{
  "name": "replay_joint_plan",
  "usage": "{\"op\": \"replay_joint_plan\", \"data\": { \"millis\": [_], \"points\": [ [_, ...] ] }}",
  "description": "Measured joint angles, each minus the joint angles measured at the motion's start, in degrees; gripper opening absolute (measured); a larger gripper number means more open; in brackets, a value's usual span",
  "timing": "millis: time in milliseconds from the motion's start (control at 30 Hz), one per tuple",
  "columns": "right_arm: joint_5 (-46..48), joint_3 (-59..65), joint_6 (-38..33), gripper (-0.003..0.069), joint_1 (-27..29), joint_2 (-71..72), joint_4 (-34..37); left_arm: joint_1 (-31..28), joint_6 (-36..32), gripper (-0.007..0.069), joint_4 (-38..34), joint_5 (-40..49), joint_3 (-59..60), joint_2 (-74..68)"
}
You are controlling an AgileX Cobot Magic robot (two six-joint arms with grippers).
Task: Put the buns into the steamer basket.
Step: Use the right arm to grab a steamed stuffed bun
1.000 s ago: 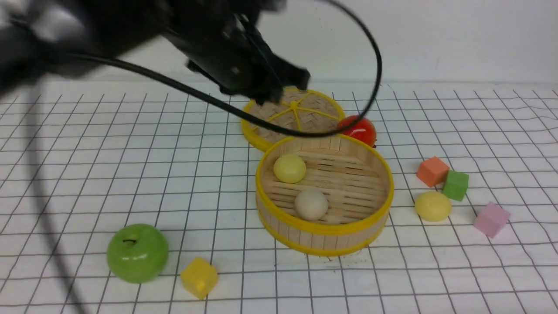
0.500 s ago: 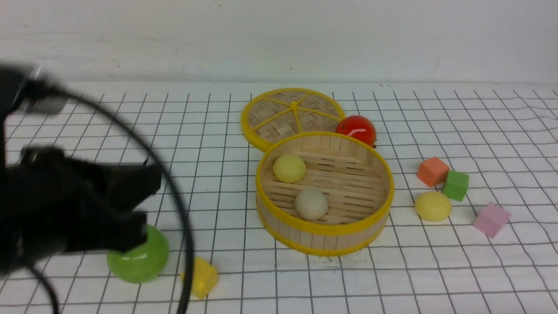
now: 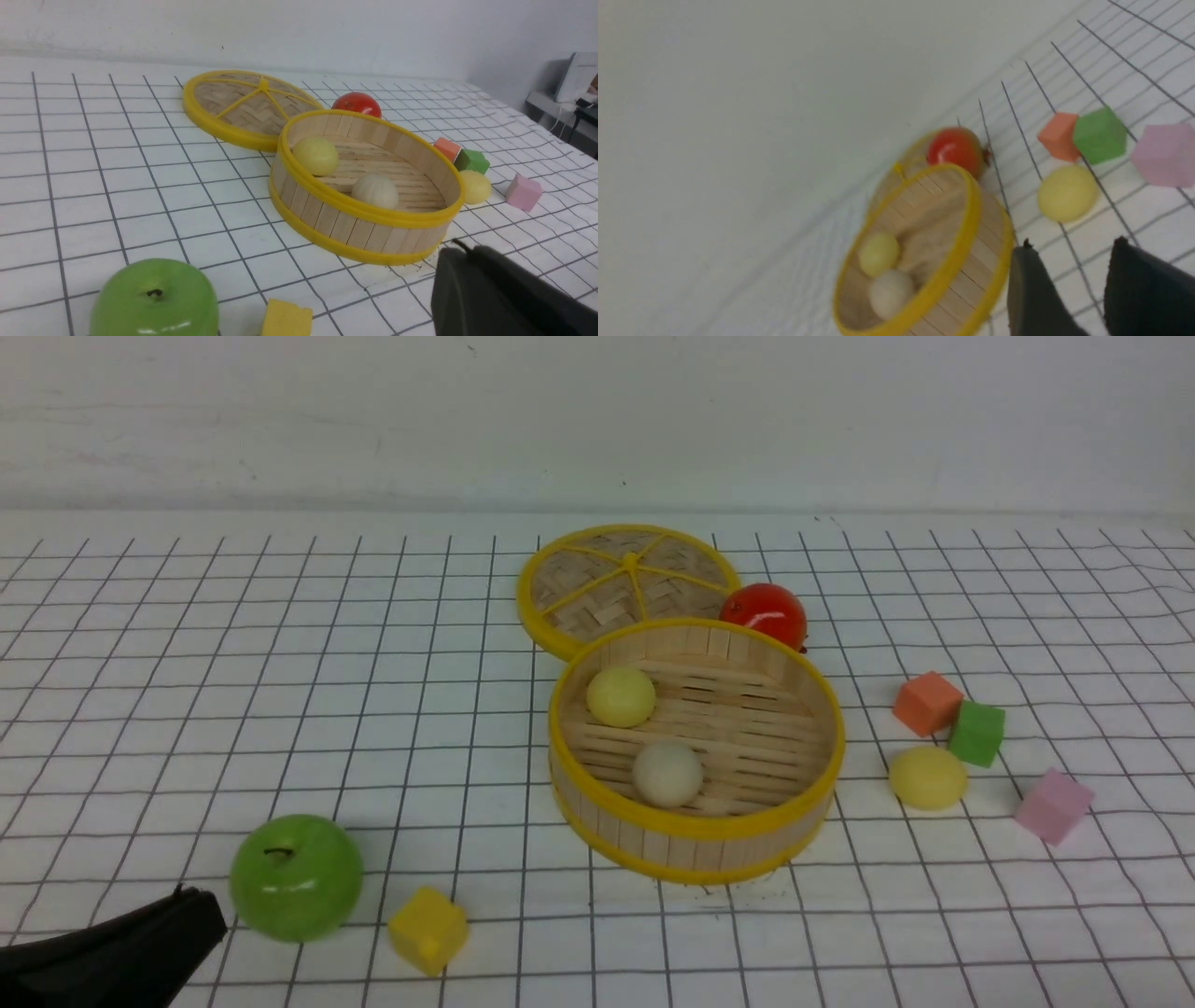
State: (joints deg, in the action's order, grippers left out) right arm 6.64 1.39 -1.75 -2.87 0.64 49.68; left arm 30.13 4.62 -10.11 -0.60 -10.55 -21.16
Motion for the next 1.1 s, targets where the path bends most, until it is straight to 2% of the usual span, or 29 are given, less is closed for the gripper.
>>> {"op": "replay_joint_plan", "data": {
  "millis": [100,133,233,300,400,467,567,633,767,867,967,1100],
  "points": [
    [2.7,-2.7,-2.1,0.0221,0.0,-1.3,2.4,0.0,0.0,-0.0013,0.0,0.1,0.1,0.0],
    [6.5,-6.1,-4.8,0.0205,0.0,-4.5,2.2,0.0,0.0,-0.0013,-0.1,0.6,0.1,0.0],
    [18.3,-16.9,-12.4,0.0158,0.0,-18.7,-2.6,0.0,0.0,-0.0013,-0.1,0.6,0.1,0.0],
    [26.3,-23.5,-14.7,0.0116,0.0,-29.1,-7.4,0.0,0.0,-0.0013,-0.1,0.6,0.1,0.0],
    [33.4,-31.2,-14.9,0.0065,0.0,-42.3,-11.9,0.0,0.0,-0.0013,-0.1,0.6,0.1,0.0],
    [38.5,-40.0,-14.9,0.001,0.0,-56.6,-16.3,0.0,0.0,-0.0013,-0.1,0.6,0.1,0.0],
    [39.7,-45.4,-14.7,0.0,-0.1,-65.8,-17.8,0.0,0.0,-0.0013,-0.1,0.6,0.1,0.0],
    [39.4,-51.3,-13.8,0.0,-0.7,-75.3,-19.8,0.0,0.0,-0.0013,-0.1,0.6,0.1,0.0],
    [38.6,-59.1,-8.6,0.0,-2.4,-84.5,-26.7,0.0,0.0,-0.0013,-0.1,0.6,0.1,0.0],
    [38.7,-67.8,-0.4,0.0004,-4.1,-94.1,-37.7,0.0,0.0,-0.0013,-0.1,0.6,0.1,0.0],
    [39.6,-73.1,4.1,0.0025,-5.4,-100.3,-43.5,0.0,0.0,-0.001,-0.1,0.6,0.1,0.0],
    [39.9,-77.6,5.5,0.0071,-5.9,-105.6,-45.4,0.0,0.0,-0.0006,-0.1,0.6,0.1,0.0]
  ]
}}
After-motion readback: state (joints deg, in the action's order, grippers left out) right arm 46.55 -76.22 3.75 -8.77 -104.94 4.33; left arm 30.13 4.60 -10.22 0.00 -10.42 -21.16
